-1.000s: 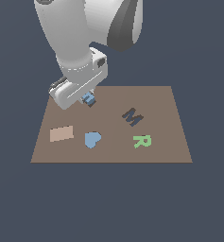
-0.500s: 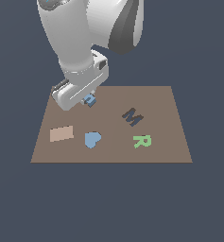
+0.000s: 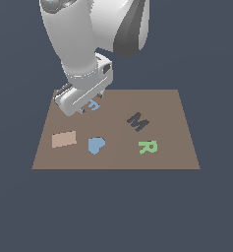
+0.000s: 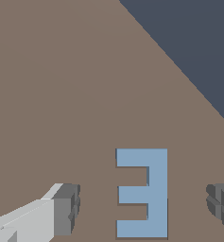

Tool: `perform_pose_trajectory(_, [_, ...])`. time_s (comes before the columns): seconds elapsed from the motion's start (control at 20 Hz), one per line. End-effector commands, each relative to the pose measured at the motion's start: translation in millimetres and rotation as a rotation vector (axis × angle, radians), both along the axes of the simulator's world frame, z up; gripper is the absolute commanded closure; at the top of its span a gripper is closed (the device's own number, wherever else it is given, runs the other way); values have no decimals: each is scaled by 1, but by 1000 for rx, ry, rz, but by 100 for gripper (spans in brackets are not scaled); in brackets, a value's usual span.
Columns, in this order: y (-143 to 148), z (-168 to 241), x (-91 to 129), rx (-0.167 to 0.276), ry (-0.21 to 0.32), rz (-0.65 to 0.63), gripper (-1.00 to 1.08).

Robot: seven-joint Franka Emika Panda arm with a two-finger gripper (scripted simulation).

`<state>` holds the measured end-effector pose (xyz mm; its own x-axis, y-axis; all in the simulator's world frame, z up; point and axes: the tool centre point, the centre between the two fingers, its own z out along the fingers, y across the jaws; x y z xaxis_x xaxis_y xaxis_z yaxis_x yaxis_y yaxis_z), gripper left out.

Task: Insert a designated object into the corresponding slot on a board.

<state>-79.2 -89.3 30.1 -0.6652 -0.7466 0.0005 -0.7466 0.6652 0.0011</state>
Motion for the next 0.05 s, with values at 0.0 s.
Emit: perform_pose_trajectory(0.0, [0, 0, 0, 0, 0, 0, -92])
